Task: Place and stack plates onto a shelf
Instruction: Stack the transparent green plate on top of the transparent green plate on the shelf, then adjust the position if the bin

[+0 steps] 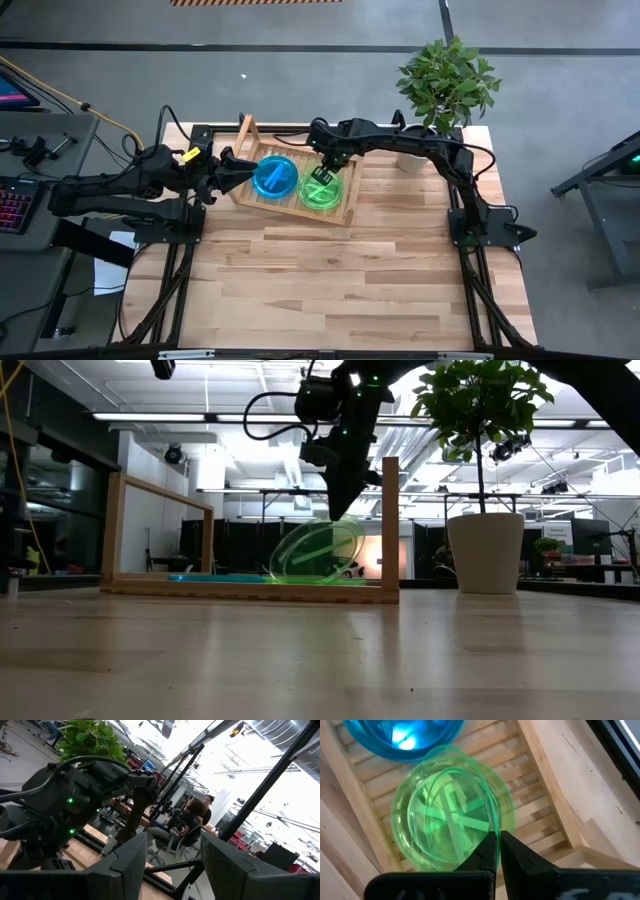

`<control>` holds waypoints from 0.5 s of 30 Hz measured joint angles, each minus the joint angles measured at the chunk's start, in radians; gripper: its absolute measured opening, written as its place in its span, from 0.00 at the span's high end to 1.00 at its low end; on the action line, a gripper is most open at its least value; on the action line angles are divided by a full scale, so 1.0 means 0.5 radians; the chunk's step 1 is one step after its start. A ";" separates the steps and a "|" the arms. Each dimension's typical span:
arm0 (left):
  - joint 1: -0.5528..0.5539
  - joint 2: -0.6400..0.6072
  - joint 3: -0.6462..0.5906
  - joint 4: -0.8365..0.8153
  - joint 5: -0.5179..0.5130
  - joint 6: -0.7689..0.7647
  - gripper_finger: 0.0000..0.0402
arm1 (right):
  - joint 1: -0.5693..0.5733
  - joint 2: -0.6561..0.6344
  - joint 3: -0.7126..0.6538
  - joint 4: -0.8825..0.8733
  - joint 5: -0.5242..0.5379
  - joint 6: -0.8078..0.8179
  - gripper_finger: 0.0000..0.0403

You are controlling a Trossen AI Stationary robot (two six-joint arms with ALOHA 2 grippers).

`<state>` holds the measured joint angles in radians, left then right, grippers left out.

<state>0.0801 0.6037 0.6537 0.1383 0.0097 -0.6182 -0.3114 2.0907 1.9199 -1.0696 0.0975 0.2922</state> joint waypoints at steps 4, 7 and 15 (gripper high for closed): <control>0.000 0.000 0.000 -0.001 0.000 -0.010 0.57 | 0.000 0.000 -0.009 0.032 0.002 0.035 1.00; 0.000 0.000 0.000 -0.013 0.000 -0.011 0.57 | 0.000 0.000 -0.009 0.084 0.002 0.036 1.00; 0.000 0.000 0.000 -0.018 0.001 -0.012 0.57 | 0.000 0.000 -0.009 0.109 0.001 0.043 0.86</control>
<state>0.0800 0.6037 0.6537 0.1295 0.0101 -0.6240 -0.3115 2.0907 1.9156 -1.0153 0.0978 0.3138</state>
